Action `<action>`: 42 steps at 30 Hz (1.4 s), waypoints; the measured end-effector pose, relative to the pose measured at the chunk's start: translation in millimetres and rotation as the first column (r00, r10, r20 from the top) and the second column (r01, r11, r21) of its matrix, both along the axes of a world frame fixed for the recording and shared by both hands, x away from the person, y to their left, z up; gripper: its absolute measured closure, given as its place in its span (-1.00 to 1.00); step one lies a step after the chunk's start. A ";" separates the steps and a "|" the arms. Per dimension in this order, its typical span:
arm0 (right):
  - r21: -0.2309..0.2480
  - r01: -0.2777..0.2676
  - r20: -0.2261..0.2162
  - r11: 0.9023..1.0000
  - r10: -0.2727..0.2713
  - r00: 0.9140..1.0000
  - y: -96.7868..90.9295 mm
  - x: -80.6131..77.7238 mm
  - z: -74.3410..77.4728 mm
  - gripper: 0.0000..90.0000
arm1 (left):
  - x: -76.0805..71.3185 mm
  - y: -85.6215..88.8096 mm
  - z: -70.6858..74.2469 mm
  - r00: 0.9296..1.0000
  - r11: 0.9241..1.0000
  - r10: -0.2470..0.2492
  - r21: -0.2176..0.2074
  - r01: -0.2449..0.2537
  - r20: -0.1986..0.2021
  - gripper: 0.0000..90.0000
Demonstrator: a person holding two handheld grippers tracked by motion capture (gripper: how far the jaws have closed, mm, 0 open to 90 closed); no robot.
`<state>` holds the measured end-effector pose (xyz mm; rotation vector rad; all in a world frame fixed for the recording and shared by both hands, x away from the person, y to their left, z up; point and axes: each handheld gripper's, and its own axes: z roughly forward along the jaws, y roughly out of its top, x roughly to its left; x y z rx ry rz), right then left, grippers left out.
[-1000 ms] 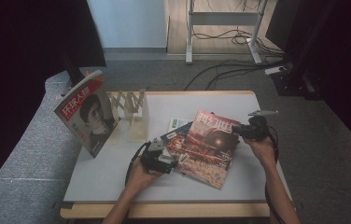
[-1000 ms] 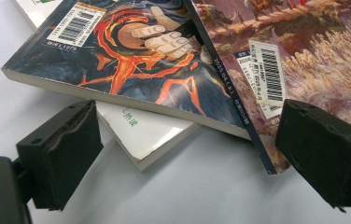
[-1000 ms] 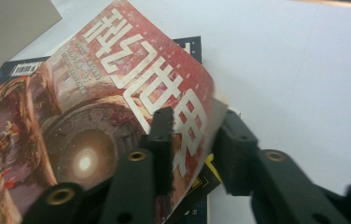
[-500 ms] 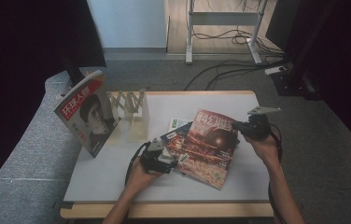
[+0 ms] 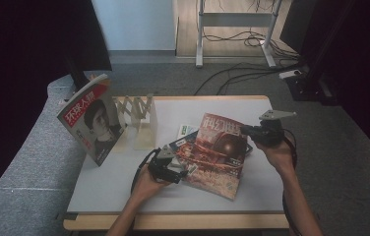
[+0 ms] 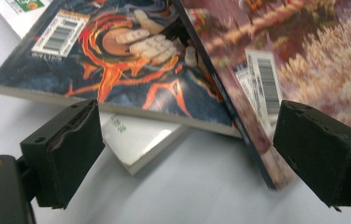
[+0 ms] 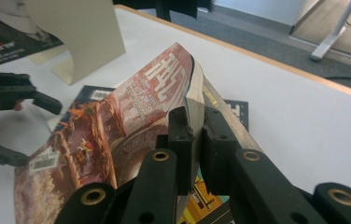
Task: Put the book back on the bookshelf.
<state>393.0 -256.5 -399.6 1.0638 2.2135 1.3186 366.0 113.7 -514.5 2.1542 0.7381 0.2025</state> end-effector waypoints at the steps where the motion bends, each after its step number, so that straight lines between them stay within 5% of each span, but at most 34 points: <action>1: 0.002 -0.004 0.007 1.000 0.004 1.000 1.0 -1.2 1.7 0.83 | 0.5 -0.6 2.1 1.000 1.000 0.000 -0.005 0.000 0.001 -0.74; 10: -0.001 -0.058 0.041 0.998 0.058 0.998 10.9 -8.3 13.1 0.84 | 11.4 -11.2 15.2 0.998 0.998 -0.062 -0.025 0.062 0.003 -0.64; 21: -0.004 -0.081 0.063 0.997 0.081 0.995 13.6 -13.7 18.5 0.83 | 28.6 -20.3 13.7 0.992 0.992 -0.116 -0.062 0.113 -0.045 -0.51; 30: -0.010 -0.097 0.081 0.995 0.098 0.992 14.9 -16.1 21.1 0.83 | 26.8 -27.0 19.2 0.979 0.979 -0.199 -0.051 0.197 -0.035 -0.14; 42: 0.013 -0.119 0.094 0.993 0.118 0.989 19.0 -19.2 24.5 0.84 | 27.4 -16.5 23.3 0.980 0.978 -0.194 -0.083 0.190 -0.045 0.16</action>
